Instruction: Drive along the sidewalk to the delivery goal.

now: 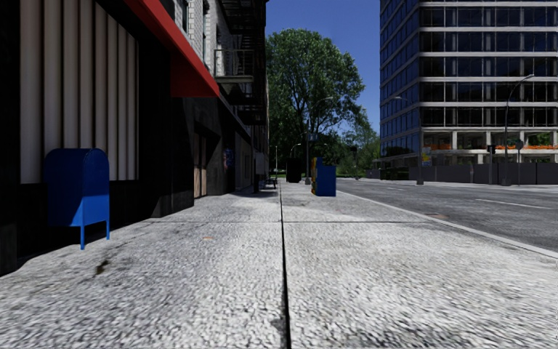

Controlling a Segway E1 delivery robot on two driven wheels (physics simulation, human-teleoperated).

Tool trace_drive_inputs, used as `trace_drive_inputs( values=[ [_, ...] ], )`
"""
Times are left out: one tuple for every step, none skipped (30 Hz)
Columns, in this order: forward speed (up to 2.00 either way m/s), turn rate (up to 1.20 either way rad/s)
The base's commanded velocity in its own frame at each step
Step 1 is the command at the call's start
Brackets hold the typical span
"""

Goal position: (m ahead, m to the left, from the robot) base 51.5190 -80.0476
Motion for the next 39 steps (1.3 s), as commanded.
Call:
trace_drive_inputs(
  values=[
    [2.00,0.00],
    [2.00,0.00],
    [2.00,0.00],
    [2.00,0.00],
    [2.00,0.00],
    [2.00,0.00],
    [2.00,0.00],
    [2.00,0.00],
    [2.00,0.00],
    [2.00,0.00],
    [2.00,0.00],
    [2.00,0.00],
    [2.00,0.00],
    [2.00,0.00],
    [2.00,0.00],
    [2.00,0.00],
    [2.00,0.00],
    [2.00,0.00],
    [2.00,0.00],
    [2.00,0.00],
    [2.00,0.00],
    [2.00,0.00],
    [2.00,0.00],
    [2.00,0.00],
    [2.00,0.00],
    [2.00,0.00],
    [2.00,0.00],
    [2.00,0.00],
    [2.00,0.00],
    [2.00,0.00],
    [2.00,0.00],
    [2.00,0.00],
    [2.00,0.00],
    [2.00,0.00],
    [2.00,0.00],
    [2.00,0.00],
    [2.00,0.00],
    [2.00,0.00],
    [2.00,0.00]
  ],
)
